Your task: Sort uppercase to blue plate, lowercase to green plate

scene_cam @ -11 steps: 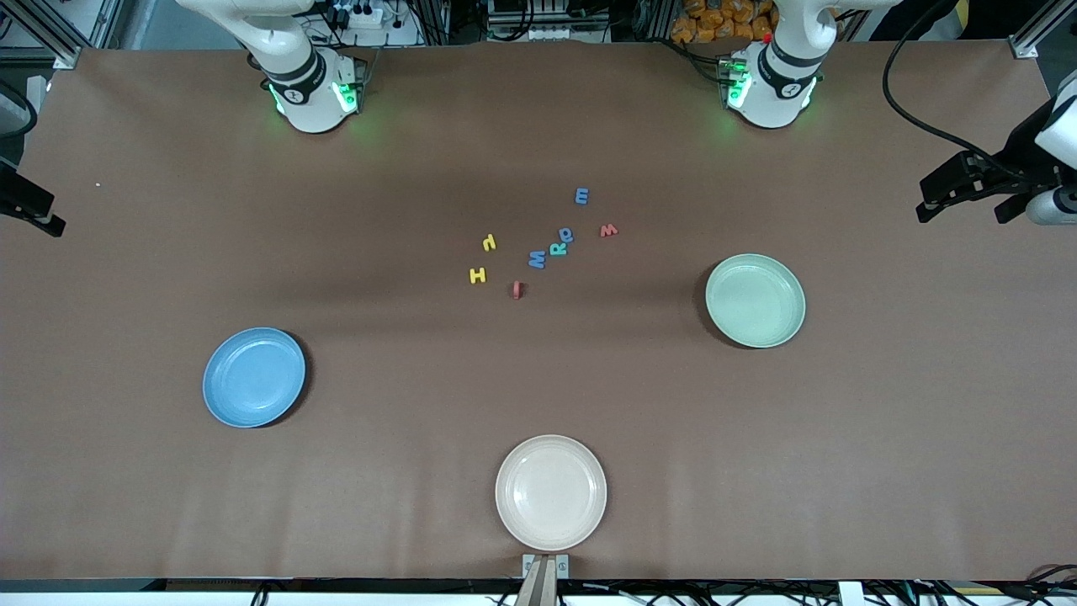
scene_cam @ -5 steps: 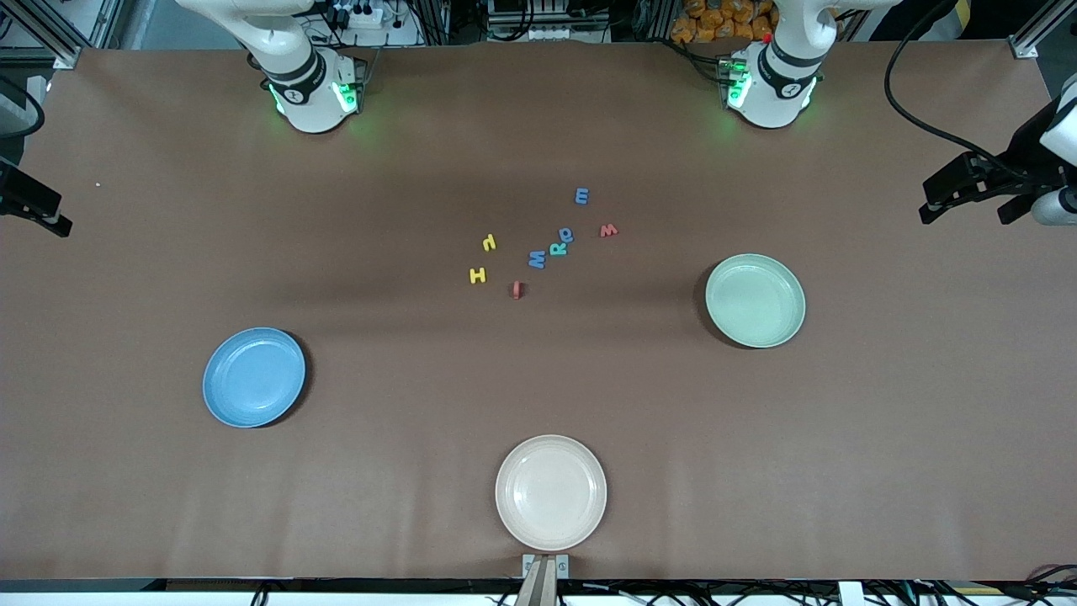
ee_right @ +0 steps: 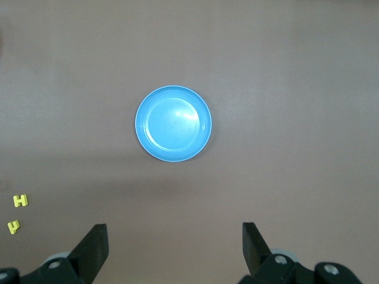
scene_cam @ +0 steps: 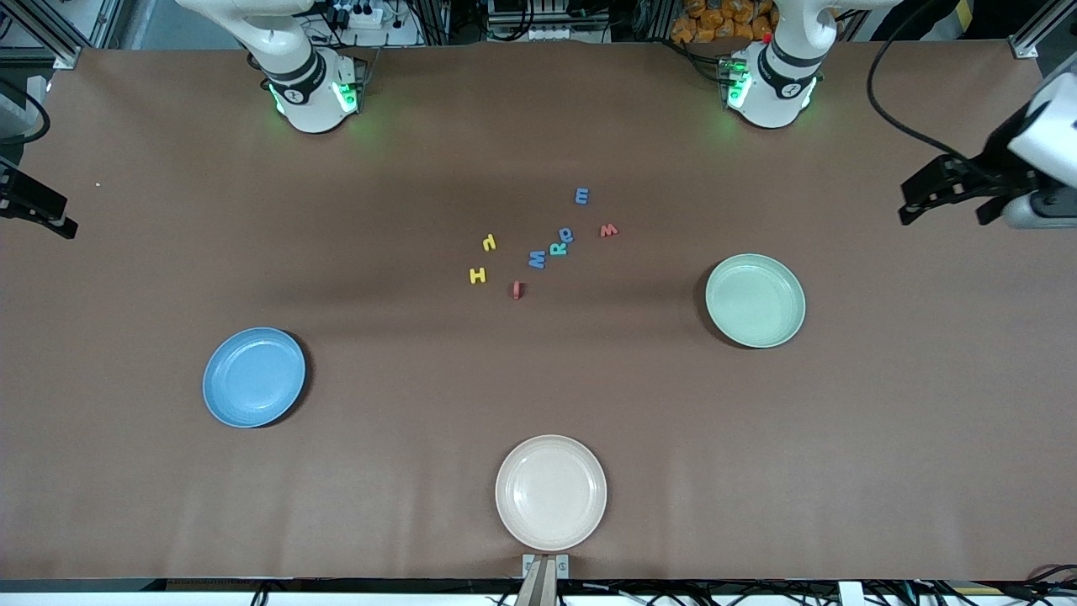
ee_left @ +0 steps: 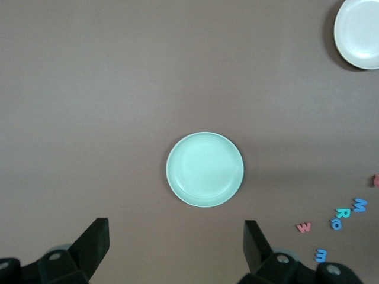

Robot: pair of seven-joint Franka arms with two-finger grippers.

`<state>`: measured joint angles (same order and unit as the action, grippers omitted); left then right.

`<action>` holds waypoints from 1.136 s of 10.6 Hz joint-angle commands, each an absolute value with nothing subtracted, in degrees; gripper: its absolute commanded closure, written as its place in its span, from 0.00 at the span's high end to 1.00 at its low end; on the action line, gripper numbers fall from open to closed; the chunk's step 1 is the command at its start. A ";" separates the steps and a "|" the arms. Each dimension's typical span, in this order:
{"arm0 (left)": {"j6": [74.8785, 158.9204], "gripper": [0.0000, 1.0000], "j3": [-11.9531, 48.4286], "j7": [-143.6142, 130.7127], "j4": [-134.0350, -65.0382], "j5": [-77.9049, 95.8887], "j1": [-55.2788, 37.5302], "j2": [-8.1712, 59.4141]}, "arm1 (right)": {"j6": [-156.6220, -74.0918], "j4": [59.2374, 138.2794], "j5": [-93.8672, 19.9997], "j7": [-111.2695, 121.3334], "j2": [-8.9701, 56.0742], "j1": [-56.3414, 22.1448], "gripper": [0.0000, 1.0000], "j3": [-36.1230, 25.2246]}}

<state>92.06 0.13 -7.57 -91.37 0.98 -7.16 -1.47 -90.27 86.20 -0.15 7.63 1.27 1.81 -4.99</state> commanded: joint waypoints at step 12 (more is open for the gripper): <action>109.31 1.00 10.72 -34.43 -104.64 6.59 -10.63 3.08 | -90.09 86.84 0.26 8.53 2.28 2.72 1.00 -5.01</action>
